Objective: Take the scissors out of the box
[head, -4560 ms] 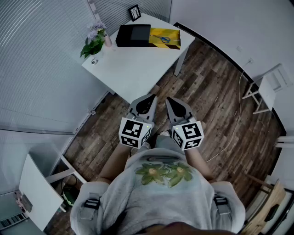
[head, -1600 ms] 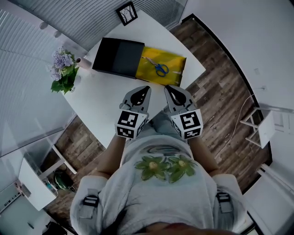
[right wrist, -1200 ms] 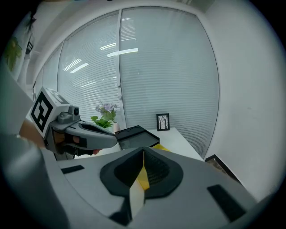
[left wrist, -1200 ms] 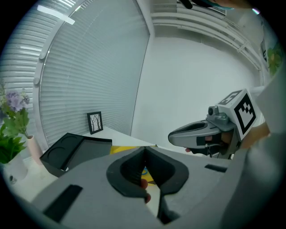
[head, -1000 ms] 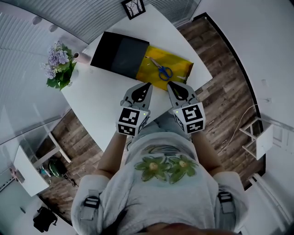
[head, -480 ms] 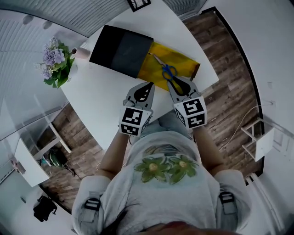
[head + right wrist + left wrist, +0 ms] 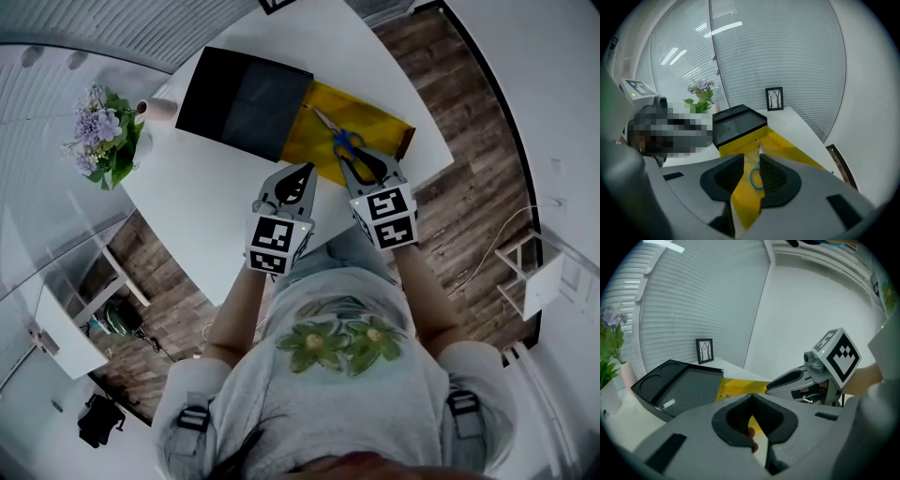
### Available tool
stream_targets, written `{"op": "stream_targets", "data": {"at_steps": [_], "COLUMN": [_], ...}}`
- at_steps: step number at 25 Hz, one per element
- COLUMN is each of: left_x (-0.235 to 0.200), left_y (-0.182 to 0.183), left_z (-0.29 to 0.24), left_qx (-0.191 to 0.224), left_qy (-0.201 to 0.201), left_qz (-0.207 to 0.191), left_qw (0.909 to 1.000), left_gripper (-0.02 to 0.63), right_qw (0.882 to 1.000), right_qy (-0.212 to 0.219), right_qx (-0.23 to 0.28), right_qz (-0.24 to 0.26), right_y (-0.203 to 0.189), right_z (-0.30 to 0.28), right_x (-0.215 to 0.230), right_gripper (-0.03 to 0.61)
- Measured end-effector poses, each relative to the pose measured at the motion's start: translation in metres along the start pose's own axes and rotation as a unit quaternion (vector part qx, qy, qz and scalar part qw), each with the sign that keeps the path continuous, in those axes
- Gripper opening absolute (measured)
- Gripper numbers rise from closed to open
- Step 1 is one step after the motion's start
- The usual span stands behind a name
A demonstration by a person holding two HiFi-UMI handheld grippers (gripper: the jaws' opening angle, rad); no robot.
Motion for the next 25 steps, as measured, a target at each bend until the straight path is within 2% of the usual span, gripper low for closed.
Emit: {"op": "stream_targets", "data": {"at_steps": [10,25], "left_x": [-0.016,-0.039], "left_y": [-0.005,-0.008], "left_z": [-0.007,-0.011], "left_qx": [-0.008,-0.013], "left_qy": [-0.004,-0.013], "left_qz": [0.012,0.029], "left_qw": [0.9999,0.9994], "left_gripper": [0.005,0.005], "right_qw": [0.998,0.99], "right_qy": [-0.006,-0.006], "right_qx": [-0.066,-0.139], "right_qz": [0.019,0.011], "right_y": [0.008,0.011], "right_z": [-0.03,-0.064], "right_x": [0.005,0.017], "right_gripper": [0.106,0.118]}}
Point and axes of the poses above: the fingertips, and each gripper's own axes: z backward along the fingers, x to its right, y out of its top, the point moved 10 cm from there along z, backward along the fingers, and after that the axes turned 14 degrees about -x, right-handed, at the moved point
